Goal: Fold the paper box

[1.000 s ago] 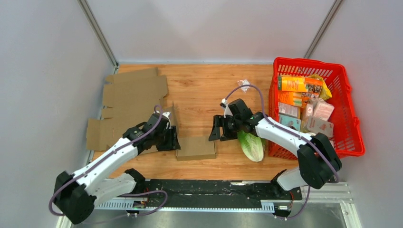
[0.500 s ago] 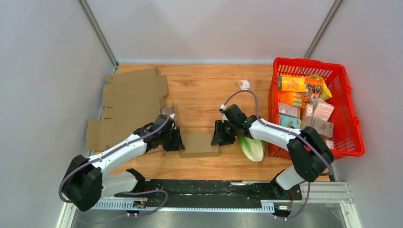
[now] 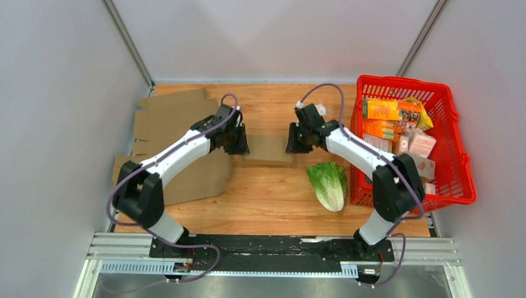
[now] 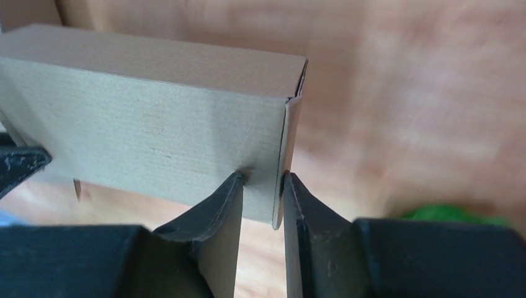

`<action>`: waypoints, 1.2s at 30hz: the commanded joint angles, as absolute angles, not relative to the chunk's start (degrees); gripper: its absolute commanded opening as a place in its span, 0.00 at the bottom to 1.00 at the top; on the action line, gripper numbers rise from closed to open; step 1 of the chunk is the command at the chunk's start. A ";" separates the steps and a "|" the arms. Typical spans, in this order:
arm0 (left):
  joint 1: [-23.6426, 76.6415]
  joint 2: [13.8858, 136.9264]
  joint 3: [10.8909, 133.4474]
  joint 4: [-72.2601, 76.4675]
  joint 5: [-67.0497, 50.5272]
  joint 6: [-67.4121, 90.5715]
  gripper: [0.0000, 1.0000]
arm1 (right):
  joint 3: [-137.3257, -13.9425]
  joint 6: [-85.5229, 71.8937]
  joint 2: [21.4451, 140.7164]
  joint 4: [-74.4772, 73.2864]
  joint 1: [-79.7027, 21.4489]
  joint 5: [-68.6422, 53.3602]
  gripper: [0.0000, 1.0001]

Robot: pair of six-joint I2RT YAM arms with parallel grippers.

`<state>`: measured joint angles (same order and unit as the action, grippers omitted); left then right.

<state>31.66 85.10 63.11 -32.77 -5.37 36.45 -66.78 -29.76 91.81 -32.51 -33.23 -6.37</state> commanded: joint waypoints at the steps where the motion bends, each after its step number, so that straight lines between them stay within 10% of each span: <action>1: 30.51 95.85 77.49 -25.49 -14.68 35.78 0.31 | -82.74 -27.69 102.00 -24.34 -31.30 -11.51 0.29; 18: 18.64 141.49 138.58 -31.36 -20.04 36.75 0.36 | -127.43 -22.51 138.50 -17.85 -22.59 -7.56 0.38; 21: 17.49 142.30 140.01 -33.39 -17.41 32.88 0.53 | -128.15 -21.18 137.73 -19.68 -22.06 -4.49 0.64; 28: 17.40 127.65 127.55 -36.30 -10.84 27.60 0.57 | -116.65 -16.97 126.59 -24.43 -21.89 2.17 0.88; 36: 17.49 118.96 126.94 -53.97 -5.99 24.61 0.62 | -120.40 -10.28 122.53 -40.22 -21.71 11.69 1.00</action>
